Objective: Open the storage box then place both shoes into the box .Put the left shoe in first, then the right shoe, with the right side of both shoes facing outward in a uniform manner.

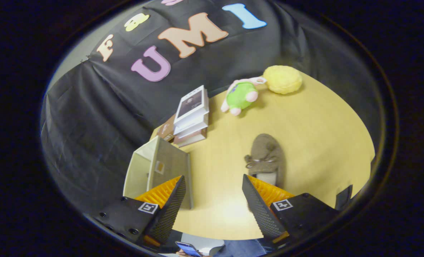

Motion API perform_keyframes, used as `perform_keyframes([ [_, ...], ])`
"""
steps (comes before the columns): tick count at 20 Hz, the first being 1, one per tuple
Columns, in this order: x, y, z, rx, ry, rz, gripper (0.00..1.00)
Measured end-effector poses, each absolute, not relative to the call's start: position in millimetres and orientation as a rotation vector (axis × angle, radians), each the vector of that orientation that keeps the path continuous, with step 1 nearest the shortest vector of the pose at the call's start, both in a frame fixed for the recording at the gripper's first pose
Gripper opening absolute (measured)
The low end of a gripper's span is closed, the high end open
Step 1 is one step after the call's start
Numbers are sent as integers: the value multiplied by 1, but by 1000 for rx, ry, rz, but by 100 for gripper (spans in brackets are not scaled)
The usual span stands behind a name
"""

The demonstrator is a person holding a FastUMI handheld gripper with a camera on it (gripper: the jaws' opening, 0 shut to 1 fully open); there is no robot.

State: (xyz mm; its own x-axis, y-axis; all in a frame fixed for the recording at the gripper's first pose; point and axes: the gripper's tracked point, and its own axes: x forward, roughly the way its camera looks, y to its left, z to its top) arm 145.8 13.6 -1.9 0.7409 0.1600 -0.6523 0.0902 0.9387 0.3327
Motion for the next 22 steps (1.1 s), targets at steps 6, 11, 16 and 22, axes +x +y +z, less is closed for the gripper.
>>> perform_keyframes([
  [6, 149, -62, -57, 310, 824, -123, 99],
  [11, 154, -79, -88, 203, 880, -175, 78],
  [16, 150, -85, -107, 118, 926, -198, 51],
  [22, 149, -76, -112, 78, 936, -195, 27],
])
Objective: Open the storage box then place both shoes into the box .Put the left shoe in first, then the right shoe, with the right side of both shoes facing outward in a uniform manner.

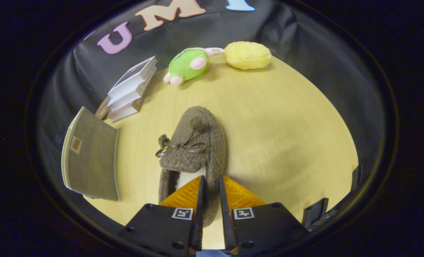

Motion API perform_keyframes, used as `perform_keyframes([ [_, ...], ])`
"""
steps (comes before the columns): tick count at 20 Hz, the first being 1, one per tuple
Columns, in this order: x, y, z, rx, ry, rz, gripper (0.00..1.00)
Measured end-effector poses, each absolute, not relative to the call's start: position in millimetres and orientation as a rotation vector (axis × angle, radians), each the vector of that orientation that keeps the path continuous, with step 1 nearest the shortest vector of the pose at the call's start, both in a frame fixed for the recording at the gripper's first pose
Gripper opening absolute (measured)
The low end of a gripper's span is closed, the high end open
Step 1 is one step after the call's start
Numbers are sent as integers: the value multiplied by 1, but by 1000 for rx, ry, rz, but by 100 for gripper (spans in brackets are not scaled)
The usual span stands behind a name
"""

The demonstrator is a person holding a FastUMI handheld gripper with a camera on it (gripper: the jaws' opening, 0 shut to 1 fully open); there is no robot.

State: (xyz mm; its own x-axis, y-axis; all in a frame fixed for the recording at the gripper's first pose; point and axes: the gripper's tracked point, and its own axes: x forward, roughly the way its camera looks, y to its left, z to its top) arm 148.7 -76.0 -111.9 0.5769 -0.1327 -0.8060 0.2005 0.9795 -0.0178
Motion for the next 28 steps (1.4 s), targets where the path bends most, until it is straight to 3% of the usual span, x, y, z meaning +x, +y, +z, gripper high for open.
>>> perform_keyframes([
  [3, 149, -76, -113, 18, 939, -208, 27],
  [5, 150, -75, -113, 19, 941, -210, 14],
  [9, 150, -74, -111, 64, 916, -198, 4],
  [16, 150, -50, -84, 263, 813, -105, 3],
  [28, 137, 117, 48, 495, 717, 320, 3],
])
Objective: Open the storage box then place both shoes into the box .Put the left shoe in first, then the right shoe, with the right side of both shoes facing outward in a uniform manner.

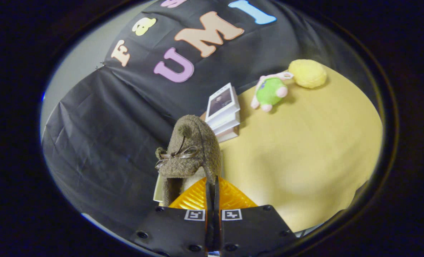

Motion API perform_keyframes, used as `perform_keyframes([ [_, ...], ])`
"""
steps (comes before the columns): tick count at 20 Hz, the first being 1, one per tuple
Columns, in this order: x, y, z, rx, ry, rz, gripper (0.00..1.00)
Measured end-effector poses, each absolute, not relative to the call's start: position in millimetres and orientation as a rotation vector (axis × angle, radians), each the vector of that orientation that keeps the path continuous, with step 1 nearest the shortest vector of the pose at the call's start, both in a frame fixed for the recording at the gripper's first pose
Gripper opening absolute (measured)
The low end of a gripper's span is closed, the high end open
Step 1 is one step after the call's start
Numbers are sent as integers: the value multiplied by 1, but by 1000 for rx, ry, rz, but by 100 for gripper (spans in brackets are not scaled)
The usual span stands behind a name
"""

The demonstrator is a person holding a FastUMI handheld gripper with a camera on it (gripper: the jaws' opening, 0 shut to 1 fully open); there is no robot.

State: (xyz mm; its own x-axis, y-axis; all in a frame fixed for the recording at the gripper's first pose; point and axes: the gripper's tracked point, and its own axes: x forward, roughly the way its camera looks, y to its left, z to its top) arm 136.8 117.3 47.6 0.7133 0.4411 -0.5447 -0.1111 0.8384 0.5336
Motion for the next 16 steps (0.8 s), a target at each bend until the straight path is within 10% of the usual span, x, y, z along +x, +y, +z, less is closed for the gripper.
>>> perform_keyframes([
  [16, 183, 276, -8, 447, 852, 383, 3],
])
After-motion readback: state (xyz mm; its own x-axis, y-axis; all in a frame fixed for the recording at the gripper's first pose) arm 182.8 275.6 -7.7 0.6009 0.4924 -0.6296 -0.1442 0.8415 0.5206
